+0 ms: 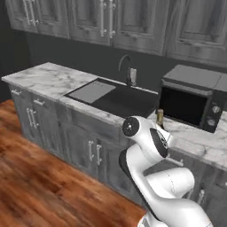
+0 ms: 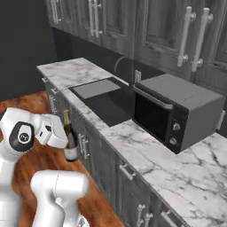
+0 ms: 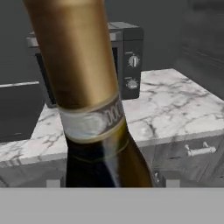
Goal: There is a wine glass and glass cup on the dining counter. Place the wine bottle next to the wine glass and the juice bottle next to the glass cup.
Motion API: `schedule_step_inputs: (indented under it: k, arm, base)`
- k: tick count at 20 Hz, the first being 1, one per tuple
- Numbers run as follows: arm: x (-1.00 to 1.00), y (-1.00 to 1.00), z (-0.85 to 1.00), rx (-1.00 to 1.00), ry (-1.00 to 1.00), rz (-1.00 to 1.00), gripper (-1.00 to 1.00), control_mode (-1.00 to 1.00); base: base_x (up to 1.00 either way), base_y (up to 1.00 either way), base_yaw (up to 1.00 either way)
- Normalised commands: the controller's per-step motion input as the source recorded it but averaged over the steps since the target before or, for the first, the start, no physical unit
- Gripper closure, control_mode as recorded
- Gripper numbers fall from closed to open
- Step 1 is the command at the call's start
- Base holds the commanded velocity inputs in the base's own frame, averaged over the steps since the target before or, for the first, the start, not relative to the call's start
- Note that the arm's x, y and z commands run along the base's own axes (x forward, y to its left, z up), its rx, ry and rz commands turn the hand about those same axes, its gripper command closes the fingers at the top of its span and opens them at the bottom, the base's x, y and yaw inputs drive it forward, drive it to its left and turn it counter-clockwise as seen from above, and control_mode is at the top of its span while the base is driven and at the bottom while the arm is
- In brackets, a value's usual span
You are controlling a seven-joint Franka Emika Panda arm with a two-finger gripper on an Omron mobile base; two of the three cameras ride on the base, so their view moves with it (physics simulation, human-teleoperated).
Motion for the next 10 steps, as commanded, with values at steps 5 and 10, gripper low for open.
schedule_step_inputs:
  k: [5, 10]
  arm:
    - [0.0, 0.0, 0.0, 0.0, 0.0, 0.0, 1.0, 1.0]
    - [0.0, 0.0, 0.0, 0.0, 0.0, 0.0, 1.0, 1.0]
  base:
    - [-0.02, 0.0, 1.0]
    - [0.04, 0.0, 0.99]
